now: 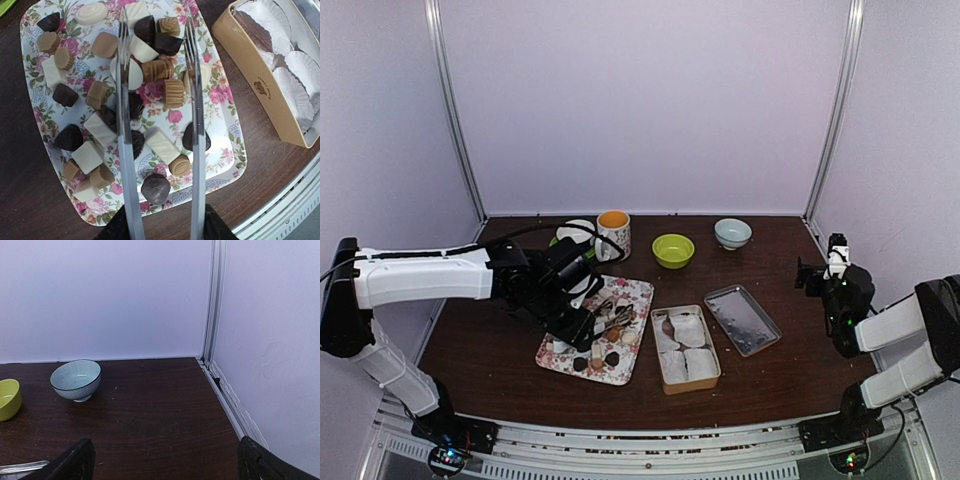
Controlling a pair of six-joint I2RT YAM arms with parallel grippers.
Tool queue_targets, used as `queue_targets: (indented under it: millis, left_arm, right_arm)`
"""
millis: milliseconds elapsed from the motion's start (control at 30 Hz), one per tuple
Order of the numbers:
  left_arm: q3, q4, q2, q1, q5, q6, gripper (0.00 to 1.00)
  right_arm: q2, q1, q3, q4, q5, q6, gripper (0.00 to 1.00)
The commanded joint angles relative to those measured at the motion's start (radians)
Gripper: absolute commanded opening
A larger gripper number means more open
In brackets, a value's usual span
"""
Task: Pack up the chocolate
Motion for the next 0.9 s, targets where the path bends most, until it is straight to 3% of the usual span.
queue_targets:
  millis: [0,633,867]
  left_arm:
    - [0.046,-0.040,-0.012,0.001,0.008,0.017,0.45]
    - [0.060,-0.128,-0.046,0.004,-0.091,-0.019,0.42]
    - [0.047,-0.106,-0.041,0.004,-0.066,-0.004,0.41]
  right_arm:
    - [0.000,-0.007,0.022,0.034,0.026,0.008,1.00]
    - [0.009,-0.007,0.054,-0.013,0.042,0.008,1.00]
    - [0.010,-0.007,0.054,-0.013,0.042,0.008,1.00]
